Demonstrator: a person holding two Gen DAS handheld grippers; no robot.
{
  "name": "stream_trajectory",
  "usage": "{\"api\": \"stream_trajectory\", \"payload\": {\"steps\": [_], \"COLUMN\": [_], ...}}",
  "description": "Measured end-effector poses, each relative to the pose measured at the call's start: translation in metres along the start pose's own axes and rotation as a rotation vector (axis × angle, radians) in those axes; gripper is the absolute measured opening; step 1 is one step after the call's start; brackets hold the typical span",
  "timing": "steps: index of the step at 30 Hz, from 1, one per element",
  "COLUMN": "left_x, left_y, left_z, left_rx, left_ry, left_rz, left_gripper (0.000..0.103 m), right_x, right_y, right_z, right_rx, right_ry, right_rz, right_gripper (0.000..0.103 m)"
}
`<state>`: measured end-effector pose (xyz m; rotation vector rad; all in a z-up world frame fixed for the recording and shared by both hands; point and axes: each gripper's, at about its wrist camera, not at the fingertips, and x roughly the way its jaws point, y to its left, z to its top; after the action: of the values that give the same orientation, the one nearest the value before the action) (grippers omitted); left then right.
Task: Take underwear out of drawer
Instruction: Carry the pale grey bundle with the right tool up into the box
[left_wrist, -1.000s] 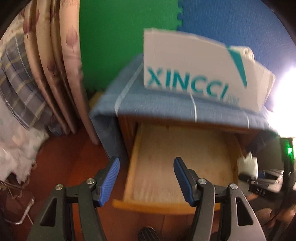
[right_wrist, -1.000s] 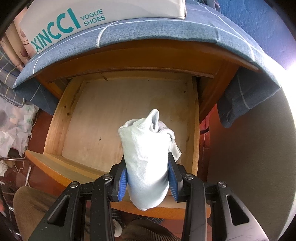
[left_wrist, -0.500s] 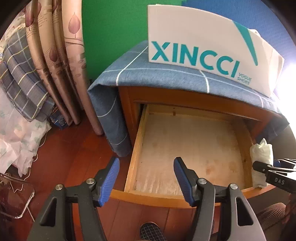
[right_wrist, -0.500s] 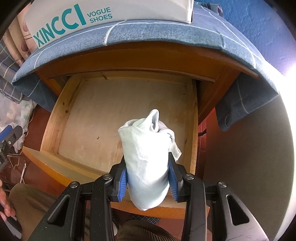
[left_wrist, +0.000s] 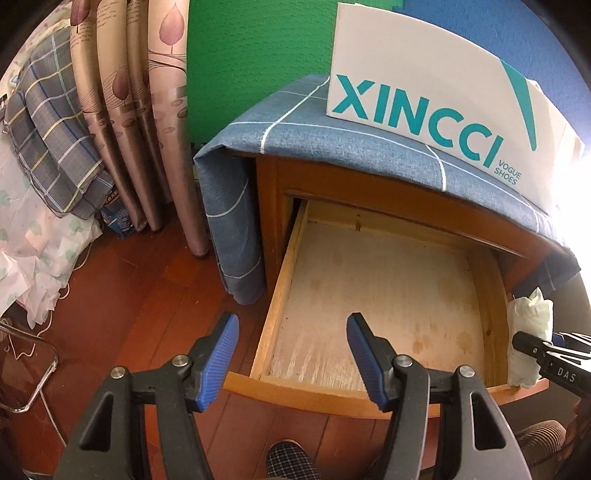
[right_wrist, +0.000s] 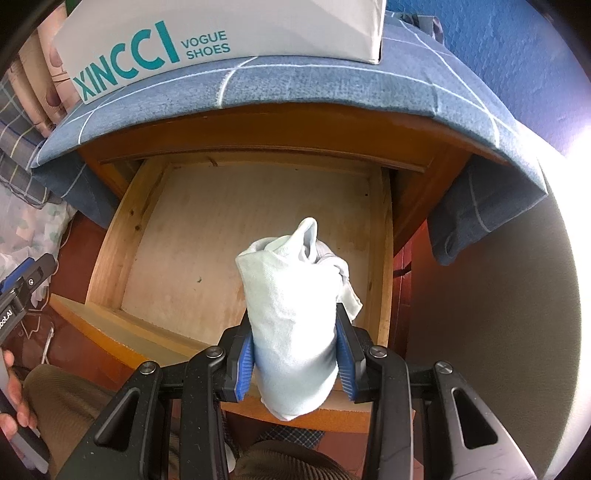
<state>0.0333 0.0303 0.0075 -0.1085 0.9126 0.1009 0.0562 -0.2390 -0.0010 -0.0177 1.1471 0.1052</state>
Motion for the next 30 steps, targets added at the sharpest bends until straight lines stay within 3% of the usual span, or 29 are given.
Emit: {"api": "stream_trajectory", "payload": {"steps": [13, 30], "left_x": [0.003, 0.004], "left_y": [0.003, 0.000], "left_z": [0.001, 0.002], "left_rx": [-0.020, -0.016], "left_ry": [0.010, 0.016], "left_rz": [-0.015, -0.010], "left_gripper": [0.062, 0.062], "right_x": [-0.023, -0.099], "right_y": [-0.001, -0.003], "right_z": [-0.005, 0.022], "right_rx": [0.035, 0.003], "right_ry": [-0.019, -0.133], "right_rz": [0.068, 0.112], "right_gripper": [0.036, 0.036]}}
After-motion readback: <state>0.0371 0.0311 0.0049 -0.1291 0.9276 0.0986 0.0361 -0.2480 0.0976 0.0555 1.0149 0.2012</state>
